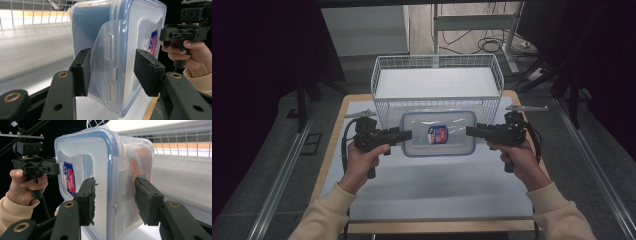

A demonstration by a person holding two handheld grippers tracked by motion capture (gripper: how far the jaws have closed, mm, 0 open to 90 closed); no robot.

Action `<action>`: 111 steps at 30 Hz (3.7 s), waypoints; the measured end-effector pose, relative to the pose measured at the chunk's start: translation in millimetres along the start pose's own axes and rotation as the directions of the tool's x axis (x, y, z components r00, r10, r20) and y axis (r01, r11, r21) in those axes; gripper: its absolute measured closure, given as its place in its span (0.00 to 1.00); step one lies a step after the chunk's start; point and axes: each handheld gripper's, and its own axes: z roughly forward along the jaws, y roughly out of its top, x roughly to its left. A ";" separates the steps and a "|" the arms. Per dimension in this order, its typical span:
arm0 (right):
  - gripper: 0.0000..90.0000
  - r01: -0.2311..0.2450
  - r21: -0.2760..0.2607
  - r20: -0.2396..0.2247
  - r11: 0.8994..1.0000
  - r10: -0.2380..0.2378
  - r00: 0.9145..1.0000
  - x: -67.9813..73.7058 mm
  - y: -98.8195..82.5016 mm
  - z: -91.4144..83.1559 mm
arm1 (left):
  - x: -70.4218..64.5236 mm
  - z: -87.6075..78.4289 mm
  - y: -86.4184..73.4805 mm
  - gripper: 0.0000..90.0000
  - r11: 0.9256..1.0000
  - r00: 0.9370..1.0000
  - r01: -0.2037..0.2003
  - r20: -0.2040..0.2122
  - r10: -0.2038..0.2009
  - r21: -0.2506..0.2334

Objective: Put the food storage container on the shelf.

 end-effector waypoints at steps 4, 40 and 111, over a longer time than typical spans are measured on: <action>0.58 0.008 -0.009 0.000 1.000 -0.008 1.000 2.0 9.9 -2.2 | -3.1 -1.4 11.4 0.55 1.000 1.000 -0.018 -0.003 0.018 -0.009; 0.58 0.033 -0.028 0.009 0.999 -0.033 0.999 -14.0 76.5 4.2 | 13.1 11.1 78.4 0.54 0.999 0.999 -0.044 0.005 0.044 -0.023; 0.52 -0.081 0.016 0.230 0.997 0.075 0.970 -74.4 157.8 56.4 | 108.4 78.3 163.3 0.35 0.964 0.963 0.263 -0.047 -0.265 -0.049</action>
